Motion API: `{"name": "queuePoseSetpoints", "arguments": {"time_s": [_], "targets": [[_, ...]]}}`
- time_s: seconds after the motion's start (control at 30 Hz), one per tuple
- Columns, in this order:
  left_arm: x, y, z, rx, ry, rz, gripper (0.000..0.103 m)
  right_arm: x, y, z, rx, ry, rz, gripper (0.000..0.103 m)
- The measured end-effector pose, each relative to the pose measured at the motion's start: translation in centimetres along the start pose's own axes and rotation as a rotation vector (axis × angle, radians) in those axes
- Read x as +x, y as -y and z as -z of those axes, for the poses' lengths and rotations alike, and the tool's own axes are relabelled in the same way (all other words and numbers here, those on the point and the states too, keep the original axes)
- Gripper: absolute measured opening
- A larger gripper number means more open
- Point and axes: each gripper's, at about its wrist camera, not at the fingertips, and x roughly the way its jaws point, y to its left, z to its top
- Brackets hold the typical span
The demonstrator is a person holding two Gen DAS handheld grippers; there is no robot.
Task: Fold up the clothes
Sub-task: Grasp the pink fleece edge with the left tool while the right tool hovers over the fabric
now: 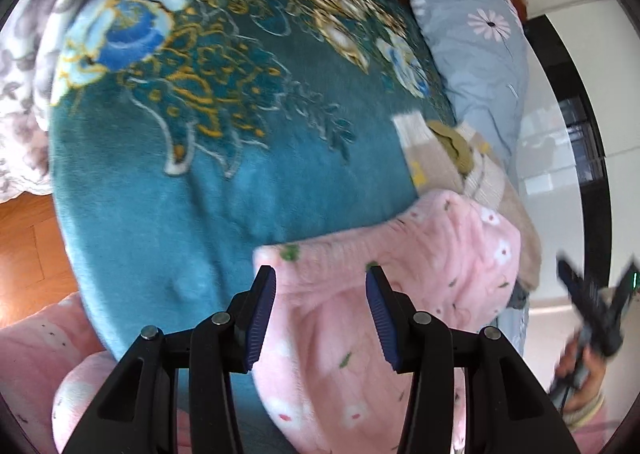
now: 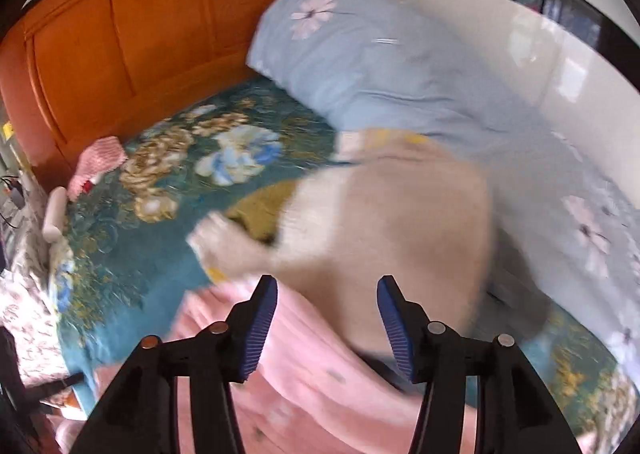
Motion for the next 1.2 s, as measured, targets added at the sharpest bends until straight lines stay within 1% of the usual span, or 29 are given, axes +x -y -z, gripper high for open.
{"name": "queuePoseSetpoints", "arguments": {"time_s": [0.1,0.13,0.2,0.23,0.3,0.37,0.47,0.53,0.6,0.7,0.77,0.8,0.83,0.87,0.93,0.97,1.0,1.07,1.13,1.2], "targets": [[0.2,-0.6,0.3,0.016,0.014,-0.078,0.048,-1.6,3.6,4.3,0.077,-0.052,0.06,0.057],[0.6,-0.8,0.5,0.006,0.001,-0.083,0.048,-2.1,5.0,5.9,0.117,-0.079,0.076,0.057],[2.0,-1.1,0.8,-0.014,-0.059,-0.066,0.048,-2.6,7.4,8.4,0.199,-0.125,0.104,0.057],[2.4,-1.0,1.0,-0.008,-0.077,-0.067,0.048,-2.9,8.6,9.5,0.246,-0.147,0.116,0.057],[3.3,-0.5,1.4,0.025,-0.111,-0.086,0.048,-3.7,12.1,11.9,0.377,-0.193,0.142,0.057],[3.9,-0.3,2.0,0.052,-0.137,-0.095,0.048,-5.4,15.9,14.4,0.502,-0.212,0.182,0.057],[4.2,-0.5,2.4,0.05,-0.156,-0.101,0.047,-8.8,22.3,19.3,0.686,-0.239,0.294,0.057],[3.9,-0.7,2.4,0.042,-0.153,-0.089,0.047,-11.6,26.2,23.7,0.828,-0.257,0.375,0.057],[3.9,-0.6,2.6,0.037,-0.157,-0.087,0.047,-14.6,29.4,28.9,0.976,-0.278,0.443,0.057],[4.0,-0.4,2.9,0.037,-0.162,-0.087,0.047,-19.1,32.0,36.6,1.172,-0.298,0.543,0.057],[4.1,-0.1,3.1,0.041,-0.165,-0.09,0.047,-22.0,33.1,41.4,1.307,-0.287,0.595,0.057],[4.2,0.1,3.3,0.045,-0.167,-0.093,0.047,-23.2,33.4,43.5,1.371,-0.277,0.61,0.057],[4.4,0.4,3.4,0.056,-0.166,-0.102,0.047,-23.9,33.5,45.1,1.421,-0.264,0.605,0.057],[4.5,0.6,3.5,0.067,-0.166,-0.112,0.047,-24.0,33.5,45.9,1.453,-0.246,0.583,0.057],[4.4,0.8,3.7,0.088,-0.166,-0.131,0.047,-23.2,33.5,46.3,1.475,-0.213,0.519,0.057],[4.4,0.7,3.7,0.088,-0.167,-0.135,0.044,-22.3,33.6,45.8,1.463,-0.208,0.492,0.057],[4.4,0.6,3.7,0.083,-0.166,-0.139,0.039,-21.3,33.7,45.1,1.45,-0.204,0.464,0.057],[4.3,-0.1,3.7,0.048,-0.161,-0.138,0.033,-19.2,34.2,43.1,1.415,-0.196,0.402,0.057],[4.2,-0.7,3.7,0.015,-0.156,-0.138,0.032,-17.0,34.8,41.0,1.368,-0.19,0.35,0.057],[4.1,-0.7,3.7,0.006,-0.149,-0.144,0.032,-15.9,35.7,40.5,1.363,-0.192,0.34,0.057]]}}
